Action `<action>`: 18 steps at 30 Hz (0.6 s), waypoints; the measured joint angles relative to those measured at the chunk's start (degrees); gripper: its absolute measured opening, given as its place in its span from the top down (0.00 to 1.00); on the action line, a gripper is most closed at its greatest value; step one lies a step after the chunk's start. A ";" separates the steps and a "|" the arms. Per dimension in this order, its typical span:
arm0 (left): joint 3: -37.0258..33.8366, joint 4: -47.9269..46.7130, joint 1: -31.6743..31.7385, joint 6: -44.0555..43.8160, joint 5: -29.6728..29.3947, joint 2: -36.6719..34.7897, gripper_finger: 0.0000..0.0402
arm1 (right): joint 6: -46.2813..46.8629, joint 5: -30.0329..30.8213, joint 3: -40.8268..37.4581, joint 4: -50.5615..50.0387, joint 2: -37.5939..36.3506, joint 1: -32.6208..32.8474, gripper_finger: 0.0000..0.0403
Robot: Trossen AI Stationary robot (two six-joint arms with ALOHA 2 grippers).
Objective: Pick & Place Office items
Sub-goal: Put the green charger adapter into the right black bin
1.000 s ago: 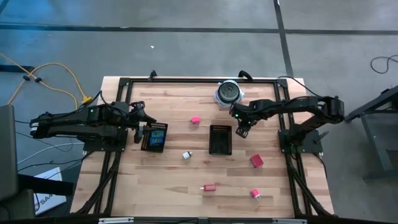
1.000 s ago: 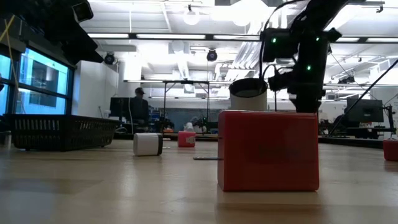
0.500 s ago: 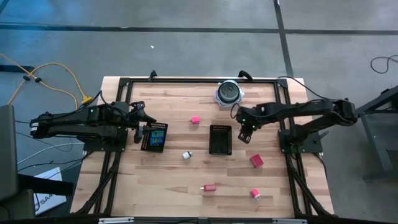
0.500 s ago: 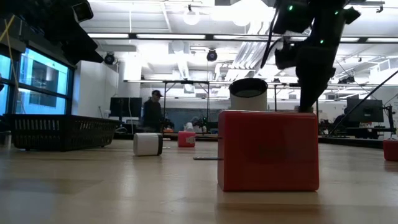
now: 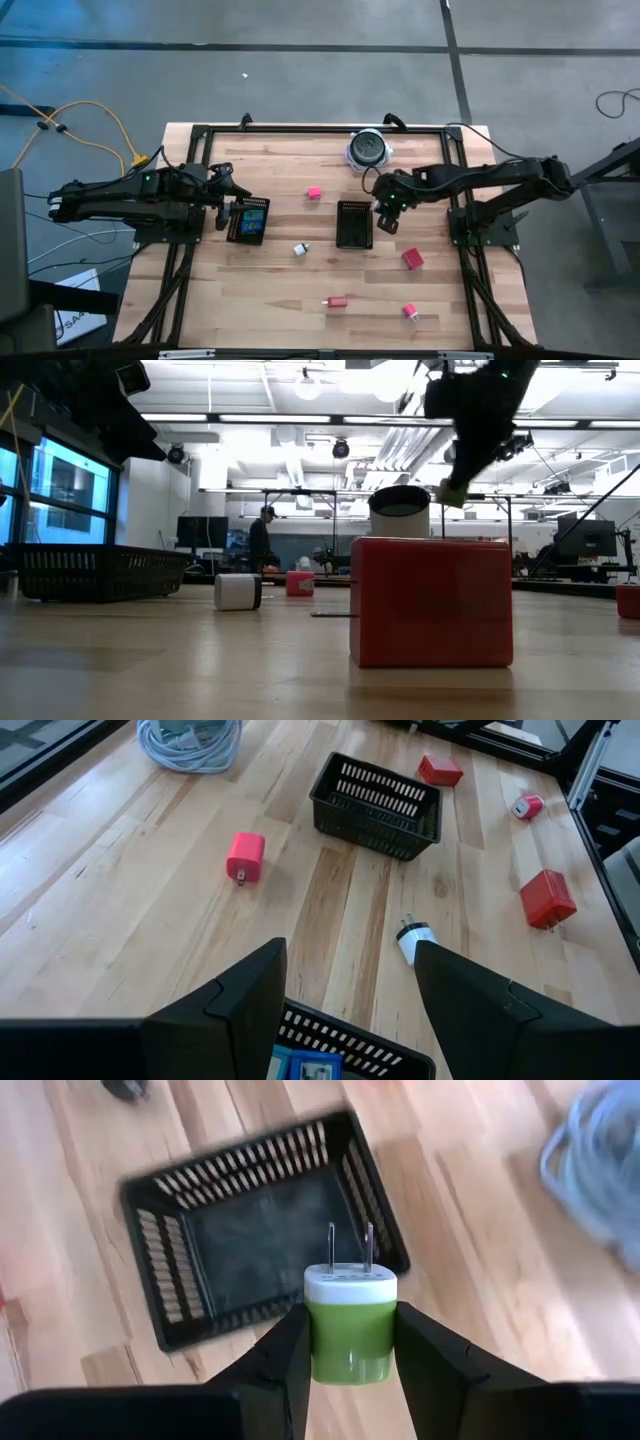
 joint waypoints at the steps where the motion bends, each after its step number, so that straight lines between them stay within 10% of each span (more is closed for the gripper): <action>1: 0.01 0.00 -0.01 -0.01 0.01 0.02 0.46 | -0.56 0.31 1.07 -0.18 0.70 0.36 0.72; 18: 0.01 0.00 0.00 -0.01 0.00 0.00 0.46 | -6.30 -3.13 10.73 -2.00 18.25 3.26 0.72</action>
